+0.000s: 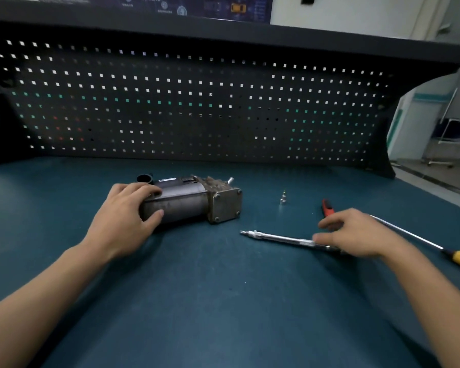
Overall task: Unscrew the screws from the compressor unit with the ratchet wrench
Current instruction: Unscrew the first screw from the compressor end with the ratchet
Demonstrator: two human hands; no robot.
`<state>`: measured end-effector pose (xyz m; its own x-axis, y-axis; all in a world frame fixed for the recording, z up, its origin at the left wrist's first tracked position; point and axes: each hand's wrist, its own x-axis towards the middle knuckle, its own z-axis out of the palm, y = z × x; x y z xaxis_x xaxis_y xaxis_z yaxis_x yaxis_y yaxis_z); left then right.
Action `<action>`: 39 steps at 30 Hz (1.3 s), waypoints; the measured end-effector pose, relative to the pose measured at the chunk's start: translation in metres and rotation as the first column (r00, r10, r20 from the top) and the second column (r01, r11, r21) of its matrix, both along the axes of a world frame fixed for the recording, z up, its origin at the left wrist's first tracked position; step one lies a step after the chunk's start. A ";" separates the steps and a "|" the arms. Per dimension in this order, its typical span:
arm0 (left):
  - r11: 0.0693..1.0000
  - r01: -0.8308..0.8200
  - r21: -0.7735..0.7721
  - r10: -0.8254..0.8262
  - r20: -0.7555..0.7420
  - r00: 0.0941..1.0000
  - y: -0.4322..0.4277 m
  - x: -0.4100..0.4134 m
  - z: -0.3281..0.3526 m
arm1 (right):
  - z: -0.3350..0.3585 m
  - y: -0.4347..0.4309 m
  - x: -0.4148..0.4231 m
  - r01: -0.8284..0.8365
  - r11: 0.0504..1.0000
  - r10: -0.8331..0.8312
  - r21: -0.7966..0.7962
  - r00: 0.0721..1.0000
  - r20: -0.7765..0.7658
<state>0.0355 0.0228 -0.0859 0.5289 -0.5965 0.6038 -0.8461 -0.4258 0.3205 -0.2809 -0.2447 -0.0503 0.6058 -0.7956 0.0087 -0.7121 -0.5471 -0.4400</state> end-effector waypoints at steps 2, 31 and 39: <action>1.000 -0.020 0.022 0.019 0.026 0.999 -0.001 -0.003 0.000 | 0.004 0.010 0.001 -0.184 0.983 0.185 0.020 0.974 -0.129; 0.871 -0.395 0.293 0.281 0.362 0.889 -0.028 -0.005 0.017 | -0.040 0.039 0.044 -0.385 0.528 0.788 -0.757 0.554 0.268; 0.811 -0.505 0.296 0.388 0.373 0.843 -0.025 -0.014 0.019 | -0.046 0.043 0.053 -0.254 0.439 0.804 -0.862 0.540 0.250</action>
